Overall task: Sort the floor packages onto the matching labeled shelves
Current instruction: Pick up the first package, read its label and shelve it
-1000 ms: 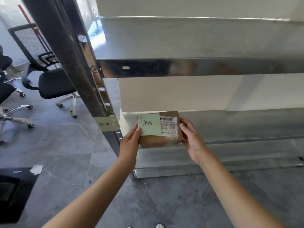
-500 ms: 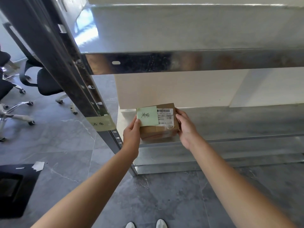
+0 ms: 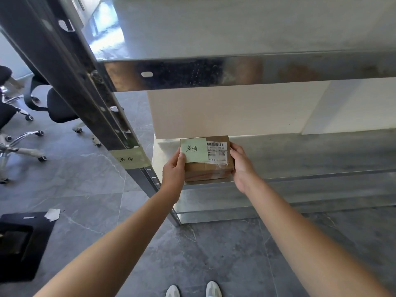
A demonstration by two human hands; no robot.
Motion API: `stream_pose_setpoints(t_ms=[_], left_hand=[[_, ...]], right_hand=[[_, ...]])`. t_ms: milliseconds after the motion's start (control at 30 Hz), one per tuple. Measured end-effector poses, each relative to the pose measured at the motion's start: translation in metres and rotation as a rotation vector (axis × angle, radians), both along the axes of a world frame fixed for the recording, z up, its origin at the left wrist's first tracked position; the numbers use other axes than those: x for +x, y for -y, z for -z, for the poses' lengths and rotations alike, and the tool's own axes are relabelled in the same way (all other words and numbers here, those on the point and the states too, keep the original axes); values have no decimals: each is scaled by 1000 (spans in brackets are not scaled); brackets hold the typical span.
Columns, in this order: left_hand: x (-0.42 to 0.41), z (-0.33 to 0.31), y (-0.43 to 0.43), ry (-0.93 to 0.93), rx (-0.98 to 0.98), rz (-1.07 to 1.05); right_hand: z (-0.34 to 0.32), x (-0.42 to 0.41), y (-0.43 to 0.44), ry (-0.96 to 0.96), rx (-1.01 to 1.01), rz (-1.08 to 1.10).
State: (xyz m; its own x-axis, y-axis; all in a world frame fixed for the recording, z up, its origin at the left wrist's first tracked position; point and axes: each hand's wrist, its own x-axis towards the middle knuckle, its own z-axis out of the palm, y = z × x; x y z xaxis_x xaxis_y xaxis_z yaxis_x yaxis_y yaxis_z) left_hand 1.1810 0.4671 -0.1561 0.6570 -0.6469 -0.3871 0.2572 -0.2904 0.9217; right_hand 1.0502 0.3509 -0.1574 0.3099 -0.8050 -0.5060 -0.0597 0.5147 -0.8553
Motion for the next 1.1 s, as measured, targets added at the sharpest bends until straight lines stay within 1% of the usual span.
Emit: stream_pose_setpoints(t_ms=[200,300,433,533,633,733,900,1000,1100], left_hand=[[3,-3,5,72,59,65],[6,-7,8,159,118,120],[-1,-12,9,401,220,268],[-16,-21,6,583,282,349],[-30,-35,2,781,224,419],[-44,-45,1,914,114,517],[-81,-60,10,1146,53,719],[-110,-68,19,1231,39,835],[-151,-78,26,1253,-36,922]], right_hand=[[0,-6,-5,-81,-92,-46],[-9,-13,-9,-147,-176,-71],[-20,-18,-16,-273,-379,-74],[-30,-22,-23,-373,-508,-122],[-39,-30,-30,-450,-576,-126],[-46,-43,-39,-476,-610,-103],[-58,-87,-60,-411,-612,106],[-67,-130,-67,-447,-622,223],[-73,-180,-72,-514,-631,318]])
